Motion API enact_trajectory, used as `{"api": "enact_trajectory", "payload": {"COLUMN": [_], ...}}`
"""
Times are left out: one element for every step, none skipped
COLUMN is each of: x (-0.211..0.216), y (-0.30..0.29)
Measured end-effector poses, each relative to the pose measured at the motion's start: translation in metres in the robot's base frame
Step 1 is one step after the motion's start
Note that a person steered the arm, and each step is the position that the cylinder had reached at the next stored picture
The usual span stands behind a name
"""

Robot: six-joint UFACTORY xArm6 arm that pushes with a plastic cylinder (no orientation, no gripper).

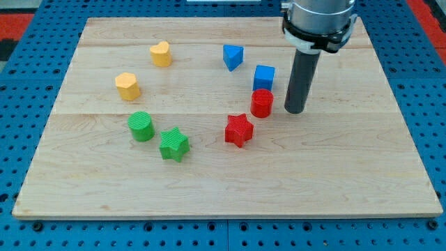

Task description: Place the blue cube vertically below the blue triangle

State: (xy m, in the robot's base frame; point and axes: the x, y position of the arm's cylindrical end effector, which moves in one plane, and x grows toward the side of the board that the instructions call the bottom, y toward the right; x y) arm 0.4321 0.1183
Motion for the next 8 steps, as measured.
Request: {"api": "enact_trajectory", "payload": {"x": [0.0, -0.021, -0.076, -0.1, -0.09, -0.08, -0.068, -0.069], "y": [0.019, 0.066, 0.066, -0.003, -0.032, -0.012, -0.03, -0.061]}}
